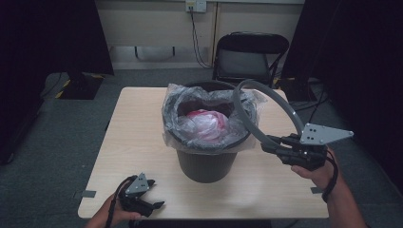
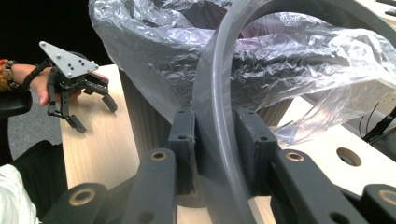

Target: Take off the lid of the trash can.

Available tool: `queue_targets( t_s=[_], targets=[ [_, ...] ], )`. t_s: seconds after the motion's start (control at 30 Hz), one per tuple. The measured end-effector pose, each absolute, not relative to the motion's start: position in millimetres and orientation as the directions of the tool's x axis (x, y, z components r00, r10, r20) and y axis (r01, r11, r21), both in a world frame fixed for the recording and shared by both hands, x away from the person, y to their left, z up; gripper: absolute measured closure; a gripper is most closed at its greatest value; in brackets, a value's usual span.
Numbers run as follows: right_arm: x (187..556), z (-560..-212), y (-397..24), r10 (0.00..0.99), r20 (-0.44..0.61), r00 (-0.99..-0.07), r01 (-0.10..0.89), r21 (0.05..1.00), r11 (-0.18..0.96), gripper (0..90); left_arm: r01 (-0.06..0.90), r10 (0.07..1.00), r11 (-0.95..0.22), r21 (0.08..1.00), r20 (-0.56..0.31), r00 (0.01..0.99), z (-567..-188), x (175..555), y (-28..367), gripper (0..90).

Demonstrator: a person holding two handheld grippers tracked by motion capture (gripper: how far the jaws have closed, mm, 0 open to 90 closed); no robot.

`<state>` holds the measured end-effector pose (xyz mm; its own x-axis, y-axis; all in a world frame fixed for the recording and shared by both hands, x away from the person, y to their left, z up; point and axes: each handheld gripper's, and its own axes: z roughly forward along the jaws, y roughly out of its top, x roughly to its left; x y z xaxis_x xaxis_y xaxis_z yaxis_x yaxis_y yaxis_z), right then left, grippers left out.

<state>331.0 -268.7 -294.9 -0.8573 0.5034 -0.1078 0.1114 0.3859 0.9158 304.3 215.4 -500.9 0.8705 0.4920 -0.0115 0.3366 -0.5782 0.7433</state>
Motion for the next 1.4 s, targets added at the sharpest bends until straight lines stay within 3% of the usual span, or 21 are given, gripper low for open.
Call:
queue_targets(
  t_s=[0.57,1.0,1.4],
  targets=[
    [331.0,-310.6,-280.1,0.538,-0.071,-0.84,0.116,0.945,0.306,74.2,0.337,0.492,-0.58,0.742,-0.01,0.87,-500.7,304.1,215.4,15.8],
    [342.9,-321.0,-291.8,0.642,-0.027,-0.766,0.137,0.969,0.204,74.6,0.337,0.492,-0.58,0.742,-0.01,0.87,-500.7,304.1,215.5,15.8],
    [364.5,-358.5,-286.2,0.669,0.005,-0.743,0.222,0.945,0.239,74.5,0.337,0.492,-0.581,0.741,-0.01,0.87,-500.6,303.9,215.6,15.8]
  ],
)
